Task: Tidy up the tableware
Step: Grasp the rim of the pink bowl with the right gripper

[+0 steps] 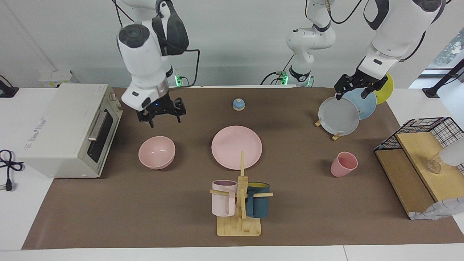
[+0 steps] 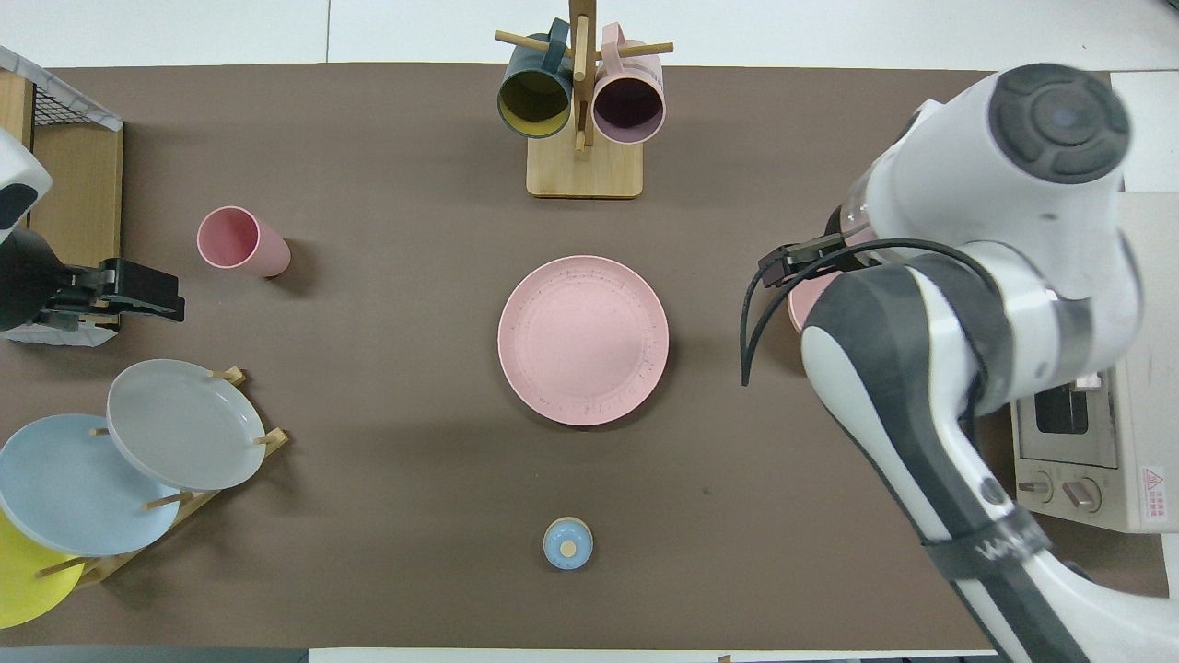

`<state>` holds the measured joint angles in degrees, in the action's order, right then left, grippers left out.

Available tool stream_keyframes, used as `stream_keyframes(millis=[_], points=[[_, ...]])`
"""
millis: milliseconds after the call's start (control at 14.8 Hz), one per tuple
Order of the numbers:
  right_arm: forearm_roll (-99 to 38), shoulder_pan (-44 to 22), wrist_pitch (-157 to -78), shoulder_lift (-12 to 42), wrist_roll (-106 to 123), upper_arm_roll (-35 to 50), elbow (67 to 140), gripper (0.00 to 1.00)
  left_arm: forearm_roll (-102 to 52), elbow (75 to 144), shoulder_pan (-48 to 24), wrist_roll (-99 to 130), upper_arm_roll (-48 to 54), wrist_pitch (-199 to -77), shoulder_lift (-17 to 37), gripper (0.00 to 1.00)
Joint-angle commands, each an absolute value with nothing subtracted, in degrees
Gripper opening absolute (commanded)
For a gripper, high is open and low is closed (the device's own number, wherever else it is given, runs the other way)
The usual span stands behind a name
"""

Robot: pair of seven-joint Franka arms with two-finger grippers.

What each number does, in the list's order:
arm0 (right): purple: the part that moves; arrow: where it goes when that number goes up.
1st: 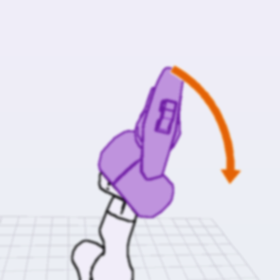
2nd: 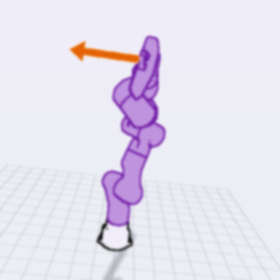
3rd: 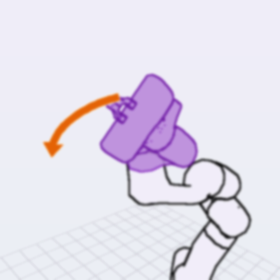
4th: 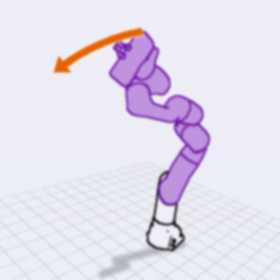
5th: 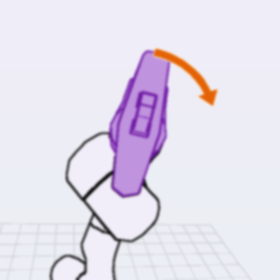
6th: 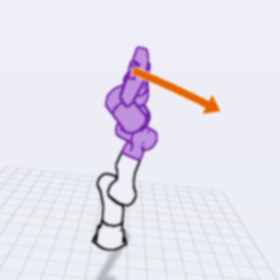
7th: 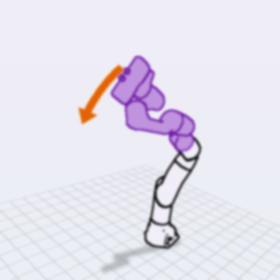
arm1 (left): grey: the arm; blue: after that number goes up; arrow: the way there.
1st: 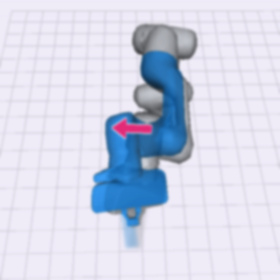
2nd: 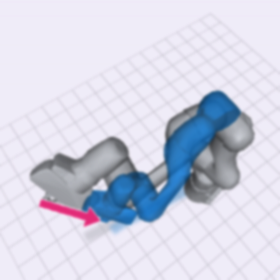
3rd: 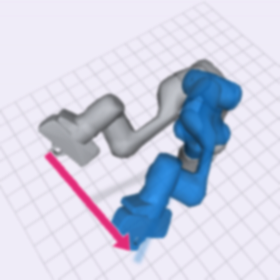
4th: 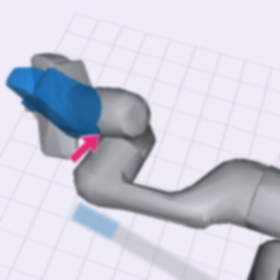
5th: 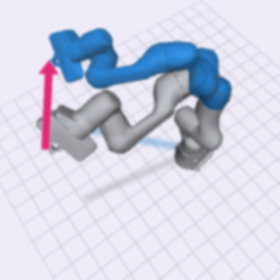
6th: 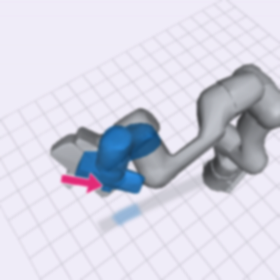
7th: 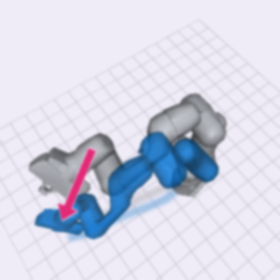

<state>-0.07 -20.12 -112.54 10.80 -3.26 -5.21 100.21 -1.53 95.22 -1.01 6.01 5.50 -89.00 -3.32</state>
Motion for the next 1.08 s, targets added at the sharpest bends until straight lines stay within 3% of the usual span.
stream_keyframes(millis=[0,337,472,675,742,877,945,1012], points=[[-0.6,-19.5,-122.7,9.3,-3.0,-5.4,110.5,1.0,-1.2,96.0,-0.9,6.4,5.4,-88.6,-4.5,1.0],[-0.7,-18.6,-124.4,11.5,-3.0,-5.4,114.5,1.0,-1.2,96.0,-1.6,6.4,5.5,-88.2,-4.5,1.0],[-0.6,-18.7,-124.5,12.8,-3.1,-5.5,114.5,0.76,-1.2,96.0,-1.5,6.6,5.4,-88.2,-4.5,1.0],[-0.5,-18.7,-124.5,13.7,-3.1,-5.5,114.5,0.49,-1.2,96.0,-1.1,6.5,5.4,-87.9,-4.6,1.0],[-0.5,-18.7,-124.5,13.7,-3.1,-5.5,114.5,0.43,-1.2,95.9,-1.1,6.6,5.4,-88.2,-4.5,1.0],[-0.4,-19.0,-125.4,14.6,-3.1,-5.5,114.5,0.43,-1.2,95.8,-1.0,6.7,5.4,-88.2,-4.5,1.0],[-0.4,-19.0,-125.9,14.9,-3.0,-5.5,114.5,0.34,-1.2,95.9,-1.0,6.6,5.4,-88.3,-4.6,1.0],[-0.4,-19.2,-125.7,15.2,-2.9,-5.5,114.2,0.09,-1.2,95.9,-0.9,6.6,5.4,-88.5,-4.6,1.0]])
